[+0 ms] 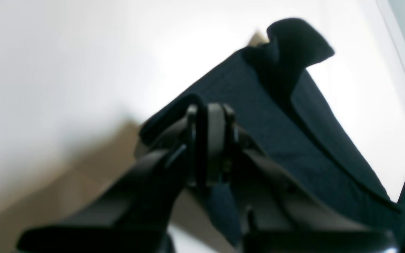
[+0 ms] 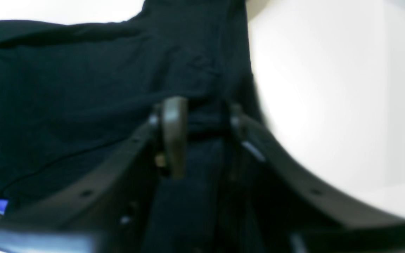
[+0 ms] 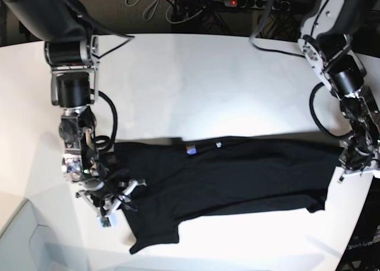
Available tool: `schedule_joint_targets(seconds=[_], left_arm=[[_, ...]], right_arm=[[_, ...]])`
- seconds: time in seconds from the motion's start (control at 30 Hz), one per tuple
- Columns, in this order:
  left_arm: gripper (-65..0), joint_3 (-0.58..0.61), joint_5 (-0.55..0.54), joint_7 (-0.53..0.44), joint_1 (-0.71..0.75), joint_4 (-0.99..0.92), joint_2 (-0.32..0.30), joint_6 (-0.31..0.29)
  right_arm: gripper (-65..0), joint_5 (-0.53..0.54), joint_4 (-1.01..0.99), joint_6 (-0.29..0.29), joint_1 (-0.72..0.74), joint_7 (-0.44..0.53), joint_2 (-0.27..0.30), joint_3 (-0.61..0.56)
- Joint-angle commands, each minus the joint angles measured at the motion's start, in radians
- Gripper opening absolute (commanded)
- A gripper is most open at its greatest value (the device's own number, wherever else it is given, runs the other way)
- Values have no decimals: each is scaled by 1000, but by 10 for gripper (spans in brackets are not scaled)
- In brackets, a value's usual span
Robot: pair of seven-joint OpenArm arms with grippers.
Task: Layout the t-shirt on the table in an organized manner, then fold the t-shirt properly
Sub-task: 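Pull the held edge taut between both grippers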
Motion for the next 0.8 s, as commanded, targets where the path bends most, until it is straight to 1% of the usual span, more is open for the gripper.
schedule_joint_targets(seconds=[0.0, 0.07, 0.13, 0.2, 0.23, 0.27, 0.37, 0.47, 0.57, 0.77], left_arm=[[-622, 1, -8, -12, -29, 25, -15, -6], [-566, 1, -8, -10, -26, 33, -15, -6], [-489, 0, -8, -10, -2, 34, -13, -3], [-403, 0, -10, -10, 18, 34, -13, -2], [-368, 0, -10, -10, 31, 42, -12, -2], [-350, 0, -10, -10, 47, 53, -9, -5], [-343, -2, -10, -20, 92, 79, -6, -8], [-343, -2, -10, -20, 98, 80, 10, -8], [-343, -2, -10, -20, 98, 80, 13, -8], [-343, 3, -10, -23, 87, 80, 14, -8]], right_arm=[[-413, 9, 36, 1, 35, 21, 6, 5], [-379, 9, 95, 1, 2, 14, 11, 11], [-357, 15, 189, 1, -70, 15, 28, 39], [-331, 15, 310, 1, -154, 14, 28, 74], [-319, 16, 372, 1, -203, 14, 28, 85], [-310, 16, 416, 1, -243, 14, 28, 90], [-289, 16, 522, 1, -372, 20, 26, 91], [-277, 16, 537, 1, -449, 23, 12, 91], [-269, 16, 497, 1, -475, 24, 6, 91], [-270, 16, 422, 1, -478, 24, 6, 91]])
